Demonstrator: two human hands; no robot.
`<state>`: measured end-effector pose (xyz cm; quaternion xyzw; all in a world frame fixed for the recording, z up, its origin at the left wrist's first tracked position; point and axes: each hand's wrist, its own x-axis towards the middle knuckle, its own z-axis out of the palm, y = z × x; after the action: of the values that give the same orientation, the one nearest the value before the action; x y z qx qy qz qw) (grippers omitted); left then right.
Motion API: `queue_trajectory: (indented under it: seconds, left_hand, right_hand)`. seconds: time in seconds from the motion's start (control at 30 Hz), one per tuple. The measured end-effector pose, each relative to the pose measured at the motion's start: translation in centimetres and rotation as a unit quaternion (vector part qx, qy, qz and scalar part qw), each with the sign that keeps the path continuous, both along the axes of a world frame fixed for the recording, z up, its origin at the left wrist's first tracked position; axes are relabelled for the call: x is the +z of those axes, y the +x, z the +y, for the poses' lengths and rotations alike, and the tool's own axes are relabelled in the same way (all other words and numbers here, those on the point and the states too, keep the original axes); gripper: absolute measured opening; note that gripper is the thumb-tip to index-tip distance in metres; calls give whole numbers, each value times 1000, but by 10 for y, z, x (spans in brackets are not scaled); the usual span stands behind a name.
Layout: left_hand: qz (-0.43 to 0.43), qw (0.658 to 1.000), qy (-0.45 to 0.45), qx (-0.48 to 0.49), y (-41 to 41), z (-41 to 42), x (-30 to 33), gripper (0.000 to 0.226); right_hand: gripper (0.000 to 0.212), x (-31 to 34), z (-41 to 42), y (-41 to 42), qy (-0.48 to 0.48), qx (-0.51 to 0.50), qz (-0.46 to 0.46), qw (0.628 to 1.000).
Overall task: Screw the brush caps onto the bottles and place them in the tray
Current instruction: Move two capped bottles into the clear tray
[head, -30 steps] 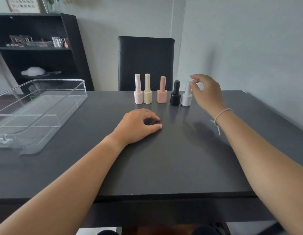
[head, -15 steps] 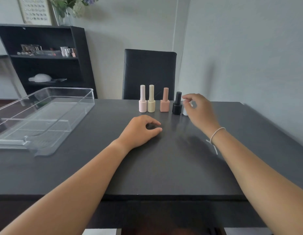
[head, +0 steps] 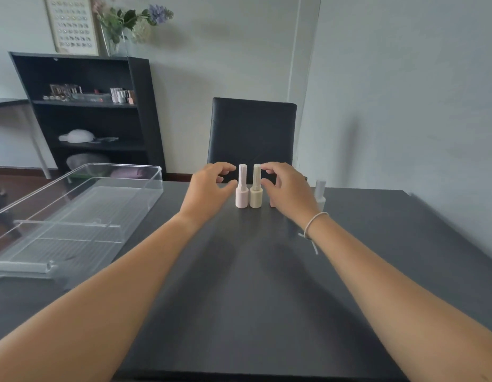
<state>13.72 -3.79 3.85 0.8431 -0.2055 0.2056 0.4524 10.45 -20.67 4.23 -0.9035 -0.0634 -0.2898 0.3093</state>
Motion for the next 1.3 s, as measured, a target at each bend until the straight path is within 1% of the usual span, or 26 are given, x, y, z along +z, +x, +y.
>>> queue_trajectory:
  seconds: [0.13,0.27,0.47,0.57,0.8,0.97,1.07,1.17,1.3]
  left_hand:
    - [3,1000,1,-13,15,-8,-4,31]
    - [5,999,-19,-32,27,-14,-10,29]
    - [-2,997,-52,-57,34,-17,-12,19]
    - [-8,995,-72,-69,35,-18,-11,12]
    - [0,993,-102,-65,39,-23,-12,9]
    - [-2,993,-102,-54,44,-17,-11,10]
    - [-4,993,-110,-38,48,-4,-1,11]
    - [-9,991,-134,-19,54,15,24,13]
    - [-62,992,-105,23,59,53,64,13]
  right_hand:
    - [33,4,7,18,-2,-15,-4,1000]
    - [32,3,13,32,7,-34,8,999]
    - [23,-6,17,39,30,-47,-3,998]
    - [22,-7,19,40,38,-51,-9,998]
    - [17,-6,20,37,59,-52,-11,997]
    - [13,-2,23,37,45,-42,-17,998]
    - [11,7,29,40,39,-31,-26,998]
    - [11,24,40,46,39,-16,-30,999]
    - [13,50,69,56,60,27,-63,996]
